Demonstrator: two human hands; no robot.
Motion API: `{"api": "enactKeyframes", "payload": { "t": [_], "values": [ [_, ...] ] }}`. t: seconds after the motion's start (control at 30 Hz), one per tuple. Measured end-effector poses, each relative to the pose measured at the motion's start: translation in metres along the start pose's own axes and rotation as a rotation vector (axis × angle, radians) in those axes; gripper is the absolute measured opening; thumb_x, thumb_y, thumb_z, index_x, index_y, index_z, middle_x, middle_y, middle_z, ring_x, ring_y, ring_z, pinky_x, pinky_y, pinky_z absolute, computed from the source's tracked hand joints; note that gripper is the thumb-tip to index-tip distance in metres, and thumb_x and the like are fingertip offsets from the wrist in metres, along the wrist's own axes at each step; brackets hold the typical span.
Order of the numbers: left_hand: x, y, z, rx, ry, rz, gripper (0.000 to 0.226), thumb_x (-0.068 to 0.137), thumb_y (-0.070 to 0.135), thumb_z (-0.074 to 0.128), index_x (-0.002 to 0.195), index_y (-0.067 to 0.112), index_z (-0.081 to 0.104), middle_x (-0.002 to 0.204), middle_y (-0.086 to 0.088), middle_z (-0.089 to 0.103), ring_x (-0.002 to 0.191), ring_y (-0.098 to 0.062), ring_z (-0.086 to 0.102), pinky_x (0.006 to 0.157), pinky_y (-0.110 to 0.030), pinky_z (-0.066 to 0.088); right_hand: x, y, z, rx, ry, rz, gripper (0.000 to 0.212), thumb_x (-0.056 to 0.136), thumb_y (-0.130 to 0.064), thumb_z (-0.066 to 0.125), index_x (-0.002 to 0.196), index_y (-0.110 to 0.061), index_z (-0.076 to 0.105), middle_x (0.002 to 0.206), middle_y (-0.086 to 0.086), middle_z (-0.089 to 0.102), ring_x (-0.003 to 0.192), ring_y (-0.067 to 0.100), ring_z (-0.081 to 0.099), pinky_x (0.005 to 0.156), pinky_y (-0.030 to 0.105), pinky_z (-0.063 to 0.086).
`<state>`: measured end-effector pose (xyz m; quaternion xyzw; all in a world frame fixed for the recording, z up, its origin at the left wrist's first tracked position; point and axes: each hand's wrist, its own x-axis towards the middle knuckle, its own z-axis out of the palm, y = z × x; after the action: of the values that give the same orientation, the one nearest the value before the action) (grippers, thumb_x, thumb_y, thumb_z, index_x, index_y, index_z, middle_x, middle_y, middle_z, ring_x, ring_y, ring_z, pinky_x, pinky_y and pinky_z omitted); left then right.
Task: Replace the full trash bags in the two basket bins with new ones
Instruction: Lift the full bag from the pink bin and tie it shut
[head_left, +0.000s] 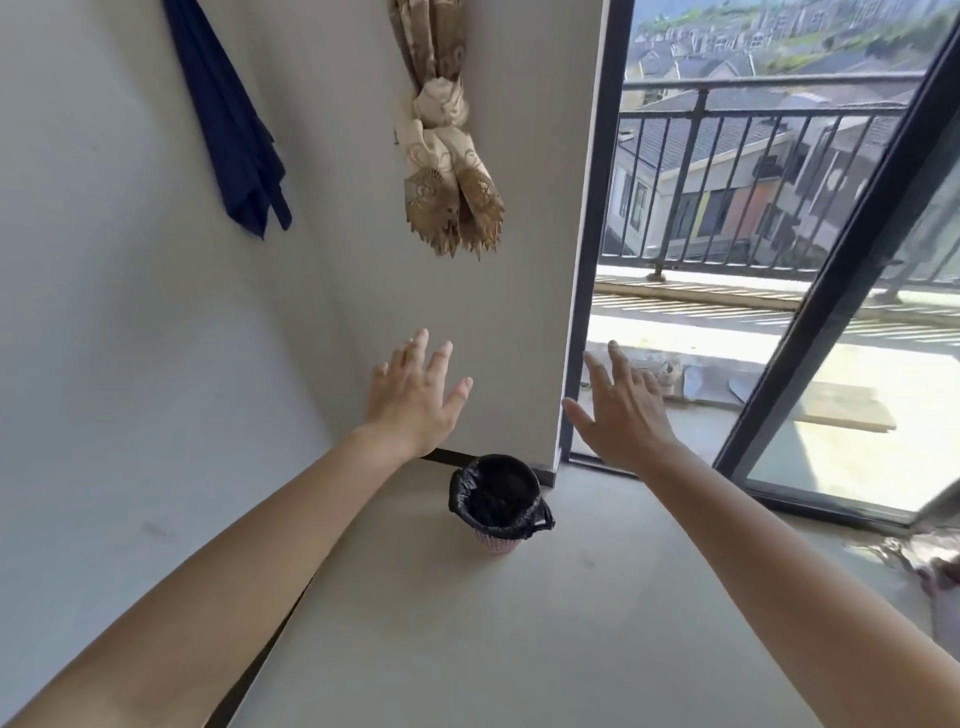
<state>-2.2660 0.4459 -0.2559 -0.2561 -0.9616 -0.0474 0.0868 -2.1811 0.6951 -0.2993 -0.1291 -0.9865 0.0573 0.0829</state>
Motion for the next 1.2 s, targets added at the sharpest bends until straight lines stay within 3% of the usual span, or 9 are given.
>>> {"api": "enactKeyframes", "payload": {
  "t": [0.37, 0.53, 0.83, 1.0, 1.2],
  "values": [
    [0.197, -0.093, 0.07, 0.016, -0.084, -0.064, 0.065, 0.099, 0.054, 0.027, 0.153, 0.018, 0.025, 0.162, -0.014, 0.017, 0.147, -0.029, 0.02, 0.115, -0.048, 0.024, 0.229, -0.014, 0.082, -0.037, -0.134, -0.045, 0.081, 0.095, -0.065, 0.034, 0.158, -0.024, 0.005, 0.164, 0.02, 0.003, 0.149, 0.037, 0.018, 0.119, 0.054, 0.018],
    [0.276, -0.132, 0.147, -0.051, -0.203, -0.007, 0.065, 0.099, 0.055, 0.026, 0.153, 0.018, 0.025, 0.161, -0.013, 0.017, 0.147, -0.029, 0.019, 0.114, -0.049, 0.025, 0.274, -0.016, 0.146, -0.016, -0.176, 0.099, 0.08, 0.096, -0.063, 0.036, 0.158, -0.023, 0.005, 0.164, 0.02, 0.001, 0.148, 0.038, 0.019, 0.12, 0.053, 0.017],
    [0.329, -0.137, 0.347, -0.298, -0.516, -0.125, 0.063, 0.101, 0.05, 0.033, 0.151, 0.013, 0.029, 0.158, -0.01, 0.029, 0.144, -0.028, 0.027, 0.114, -0.045, 0.028, 0.293, 0.018, 0.314, 0.061, -0.371, 0.324, 0.079, 0.095, -0.062, 0.038, 0.158, -0.021, 0.01, 0.164, 0.018, 0.008, 0.147, 0.035, 0.024, 0.117, 0.048, 0.022],
    [0.315, -0.128, 0.515, -0.42, -0.601, -0.329, 0.061, 0.101, 0.047, 0.035, 0.15, 0.011, 0.032, 0.153, -0.014, 0.035, 0.141, -0.029, 0.032, 0.113, -0.042, 0.028, 0.276, 0.059, 0.464, 0.149, -0.44, 0.412, 0.075, 0.097, -0.058, 0.038, 0.157, -0.022, 0.012, 0.163, 0.017, 0.014, 0.145, 0.034, 0.028, 0.116, 0.044, 0.022],
    [0.259, -0.132, 0.705, -0.431, -0.658, -0.581, 0.057, 0.1, 0.047, 0.034, 0.143, 0.009, 0.038, 0.147, -0.015, 0.042, 0.132, -0.034, 0.043, 0.105, -0.041, 0.034, 0.217, 0.099, 0.645, 0.432, -0.549, 0.749, 0.089, 0.093, -0.059, 0.049, 0.158, -0.017, 0.006, 0.16, 0.016, 0.02, 0.148, 0.031, 0.018, 0.119, 0.046, 0.021]
  ]
}}
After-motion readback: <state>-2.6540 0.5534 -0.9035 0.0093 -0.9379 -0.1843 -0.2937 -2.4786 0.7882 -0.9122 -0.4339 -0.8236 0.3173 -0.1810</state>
